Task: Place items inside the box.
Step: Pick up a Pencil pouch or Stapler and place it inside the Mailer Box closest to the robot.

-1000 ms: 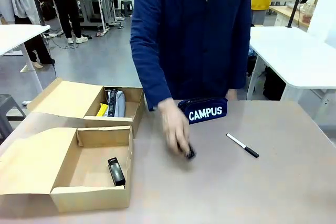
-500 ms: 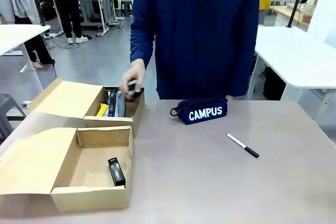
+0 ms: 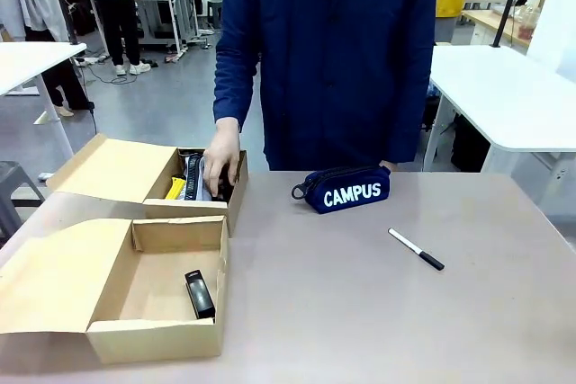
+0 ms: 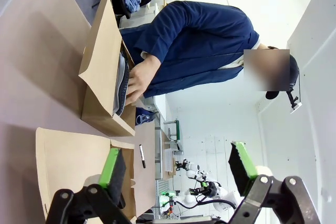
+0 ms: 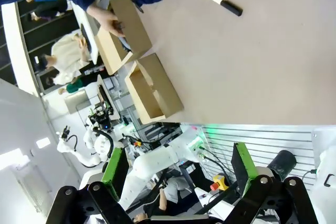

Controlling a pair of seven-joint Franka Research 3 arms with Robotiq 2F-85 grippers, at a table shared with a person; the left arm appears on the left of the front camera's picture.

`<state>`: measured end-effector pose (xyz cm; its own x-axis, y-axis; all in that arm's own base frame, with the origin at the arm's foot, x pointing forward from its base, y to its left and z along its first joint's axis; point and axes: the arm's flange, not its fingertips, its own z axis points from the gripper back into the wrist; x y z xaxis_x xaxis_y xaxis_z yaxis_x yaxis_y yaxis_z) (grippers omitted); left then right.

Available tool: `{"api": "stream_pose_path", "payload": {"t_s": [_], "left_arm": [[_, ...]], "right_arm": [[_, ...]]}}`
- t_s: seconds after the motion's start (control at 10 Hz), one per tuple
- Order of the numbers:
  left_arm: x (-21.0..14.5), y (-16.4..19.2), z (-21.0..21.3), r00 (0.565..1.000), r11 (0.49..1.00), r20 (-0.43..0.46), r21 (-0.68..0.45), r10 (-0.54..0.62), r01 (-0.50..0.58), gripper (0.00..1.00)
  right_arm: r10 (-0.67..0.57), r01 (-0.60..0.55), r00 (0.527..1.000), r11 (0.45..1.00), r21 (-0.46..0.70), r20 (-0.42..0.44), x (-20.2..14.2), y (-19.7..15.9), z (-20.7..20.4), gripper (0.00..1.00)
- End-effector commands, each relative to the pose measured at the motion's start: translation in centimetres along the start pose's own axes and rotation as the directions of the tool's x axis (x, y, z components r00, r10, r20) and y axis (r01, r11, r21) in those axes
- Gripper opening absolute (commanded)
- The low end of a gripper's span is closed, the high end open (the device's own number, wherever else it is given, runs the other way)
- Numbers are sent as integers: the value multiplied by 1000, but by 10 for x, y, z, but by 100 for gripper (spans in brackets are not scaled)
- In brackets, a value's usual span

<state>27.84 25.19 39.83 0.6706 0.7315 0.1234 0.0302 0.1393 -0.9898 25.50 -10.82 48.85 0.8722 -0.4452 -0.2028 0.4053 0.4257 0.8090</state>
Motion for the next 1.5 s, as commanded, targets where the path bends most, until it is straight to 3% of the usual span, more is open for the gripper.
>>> {"api": "stream_pose_path", "payload": {"t_s": [0.0,0.1,0.2,0.3,0.4,0.5,0.6,0.7,0.8,0.9,1.0,1.1,1.2,1.3,1.4], "left_arm": [[-4,-1,-1,1000,1000,0,-12,-8,8,100],[-4,-1,-1,1000,1000,0,-12,-8,8,100],[-4,-1,-1,1000,1000,0,-12,-8,8,100],[-4,-1,-1,1000,1000,0,-12,-8,8,100],[-4,-1,-1,1000,1000,0,-12,-8,8,100],[-4,-1,-1,1000,1000,0,-12,-8,8,100],[-4,-1,-1,1000,1000,0,-12,-8,8,100],[-4,-1,-1,1000,1000,0,-12,-8,8,100],[-4,-1,-1,1000,1000,0,-12,-8,8,100],[-4,-1,-1,1000,1000,0,-12,-8,8,100],[-4,-1,-1,1000,1000,0,-12,-8,8,100],[-4,-1,-1,1000,1000,0,-12,-8,8,100],[-4,-1,-1,1000,1000,0,-12,-8,8,100],[-4,-1,-1,1000,1000,0,-12,-8,8,100],[-4,-1,-1,1000,1000,0,-12,-8,8,100]], "right_arm": [[0,0,1000,1000,0,0,0,0,0,100],[129,-137,989,982,-130,-66,9,11,-6,100],[318,-388,908,885,-257,-274,31,45,-42,100],[455,-642,740,699,-316,-495,53,79,-85,100],[527,-816,554,497,-294,-644,70,109,-128,100],[608,-926,376,282,-252,-700,73,125,-163,100],[638,-967,234,72,-245,-734,63,130,-195,100],[690,-966,117,-89,-243,-714,47,130,-215,100],[708,-908,350,95,-409,-613,35,133,-193,100],[435,-715,668,598,-361,-603,45,140,-231,100],[435,-715,668,598,-361,-603,45,140,-231,100],[484,-805,584,448,-389,-651,42,144,-228,100],[595,-909,416,266,-321,-687,67,162,-232,100],[704,-981,134,-6,-194,-697,104,190,-250,100],[733,-967,-81,-222,-126,-675,126,209,-266,100]]}}
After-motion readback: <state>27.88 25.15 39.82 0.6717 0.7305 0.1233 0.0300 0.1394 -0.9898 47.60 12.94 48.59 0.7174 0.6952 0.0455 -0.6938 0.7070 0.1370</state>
